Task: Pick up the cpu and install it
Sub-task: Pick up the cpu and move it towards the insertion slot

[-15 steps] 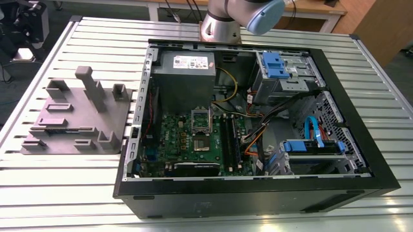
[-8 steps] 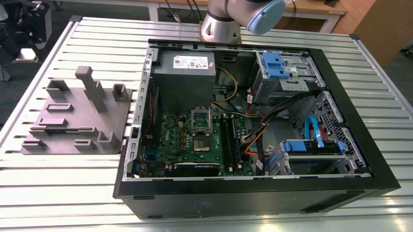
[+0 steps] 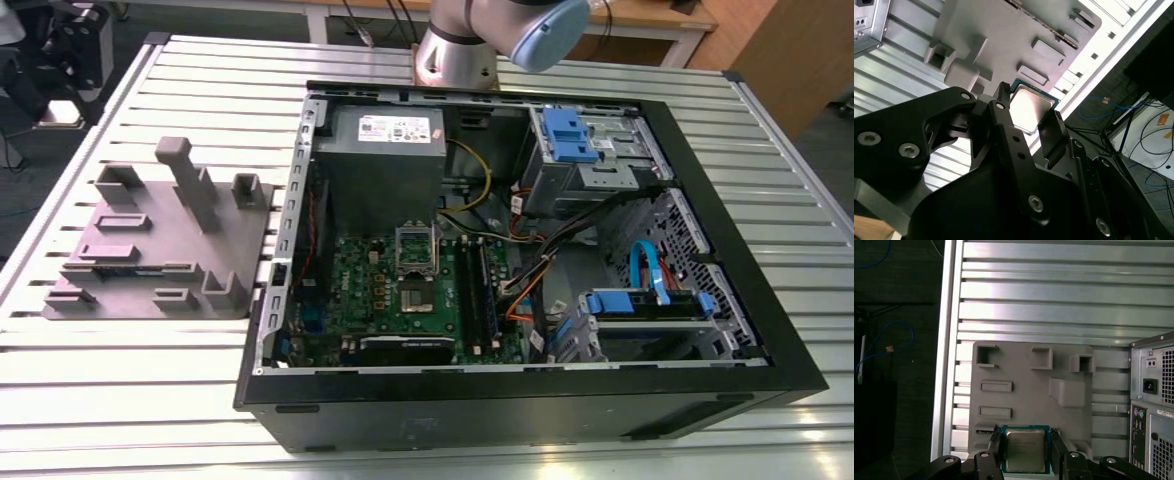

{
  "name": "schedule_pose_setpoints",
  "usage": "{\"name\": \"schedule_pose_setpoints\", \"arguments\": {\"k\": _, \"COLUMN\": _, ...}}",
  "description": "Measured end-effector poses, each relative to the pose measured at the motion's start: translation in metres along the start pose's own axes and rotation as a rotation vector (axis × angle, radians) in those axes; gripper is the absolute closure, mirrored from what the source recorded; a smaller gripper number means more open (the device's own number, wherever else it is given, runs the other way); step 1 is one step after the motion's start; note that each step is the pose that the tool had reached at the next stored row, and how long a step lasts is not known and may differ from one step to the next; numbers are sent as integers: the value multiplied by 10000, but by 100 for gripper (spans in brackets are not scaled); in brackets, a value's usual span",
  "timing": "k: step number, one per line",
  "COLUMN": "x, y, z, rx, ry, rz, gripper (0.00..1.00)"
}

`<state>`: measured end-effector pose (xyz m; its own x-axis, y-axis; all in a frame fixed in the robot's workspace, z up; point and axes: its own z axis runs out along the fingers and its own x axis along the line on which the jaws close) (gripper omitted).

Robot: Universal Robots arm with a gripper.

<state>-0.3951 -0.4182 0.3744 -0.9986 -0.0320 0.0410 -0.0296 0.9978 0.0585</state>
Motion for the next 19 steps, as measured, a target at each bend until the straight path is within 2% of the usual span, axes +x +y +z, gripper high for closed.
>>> {"name": "schedule_pose_setpoints", "arguments": {"k": 19, "x": -50, "y": -2, "z": -2, "rx": 0, "ry": 0, "rz": 0, "gripper": 53}}
